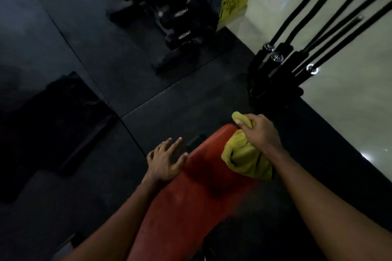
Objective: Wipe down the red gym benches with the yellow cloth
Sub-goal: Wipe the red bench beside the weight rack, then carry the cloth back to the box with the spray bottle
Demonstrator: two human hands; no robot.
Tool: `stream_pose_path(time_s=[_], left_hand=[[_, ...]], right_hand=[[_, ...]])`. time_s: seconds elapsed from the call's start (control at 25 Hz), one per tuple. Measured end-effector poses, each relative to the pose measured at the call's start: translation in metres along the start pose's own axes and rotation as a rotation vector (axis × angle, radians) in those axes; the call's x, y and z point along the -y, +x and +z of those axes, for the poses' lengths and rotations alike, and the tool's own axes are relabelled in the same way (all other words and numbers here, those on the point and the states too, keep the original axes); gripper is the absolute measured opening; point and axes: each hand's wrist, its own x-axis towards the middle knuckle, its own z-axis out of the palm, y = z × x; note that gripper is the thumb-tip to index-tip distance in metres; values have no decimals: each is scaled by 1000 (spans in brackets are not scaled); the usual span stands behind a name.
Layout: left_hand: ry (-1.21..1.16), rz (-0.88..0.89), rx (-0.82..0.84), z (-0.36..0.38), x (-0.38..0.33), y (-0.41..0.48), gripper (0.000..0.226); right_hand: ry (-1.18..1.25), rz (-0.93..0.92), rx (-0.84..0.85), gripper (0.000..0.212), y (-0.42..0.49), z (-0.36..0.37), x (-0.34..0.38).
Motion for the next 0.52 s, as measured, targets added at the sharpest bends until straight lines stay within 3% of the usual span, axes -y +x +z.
stream_pose_path(time_s=[0.2,0.52], left_hand=[[-38,153,-179,-144,-41,-40,63],[-21,273,-426,-332,-107,-139,62]], right_hand=[[10,-162,-9,43,-16,-97,99],[10,-415,-192,51,-48,-276,267]])
